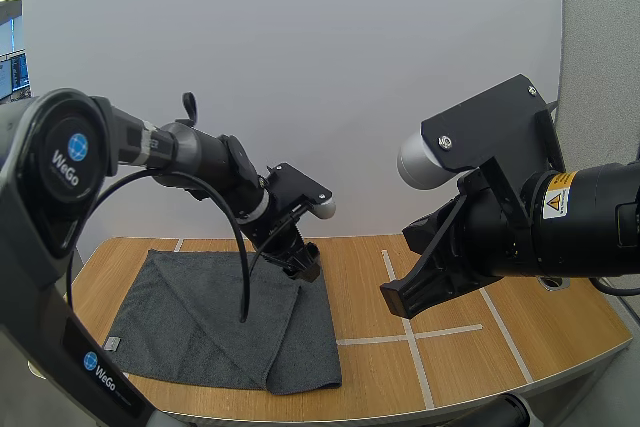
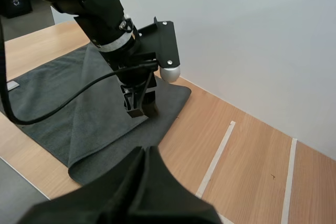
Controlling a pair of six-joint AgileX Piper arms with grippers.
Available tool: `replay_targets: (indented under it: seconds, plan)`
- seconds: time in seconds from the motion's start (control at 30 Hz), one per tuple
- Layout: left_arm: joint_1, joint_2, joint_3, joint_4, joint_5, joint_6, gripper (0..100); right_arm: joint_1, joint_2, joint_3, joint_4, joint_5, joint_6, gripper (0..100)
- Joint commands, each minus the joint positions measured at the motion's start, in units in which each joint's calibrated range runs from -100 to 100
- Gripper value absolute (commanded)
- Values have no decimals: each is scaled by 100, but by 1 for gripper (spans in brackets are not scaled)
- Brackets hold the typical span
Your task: Fold the towel
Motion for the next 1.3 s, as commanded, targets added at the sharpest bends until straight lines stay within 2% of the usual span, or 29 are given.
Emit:
replay_targets:
  seconds: [0.0, 0.1, 0.5, 0.73, 1.27]
  plan:
    - [-26, 187, -60, 149, -342, -132, 100, -14, -51, -3, -32, 0, 14, 0]
    - [-26, 403, -74, 171, -670, -132, 100, -14, -51, -3, -32, 0, 14, 0]
    - [-26, 1085, -433, 171, -588, -145, 100, -14, -51, -3, -32, 0, 14, 0]
    - [-26, 1358, -447, 441, -1100, -258, 100, -14, -51, -3, -32, 0, 14, 0]
    - [-26, 1812, -778, 476, -1030, -365, 100, -14, -51, -3, -155, 0, 14, 0]
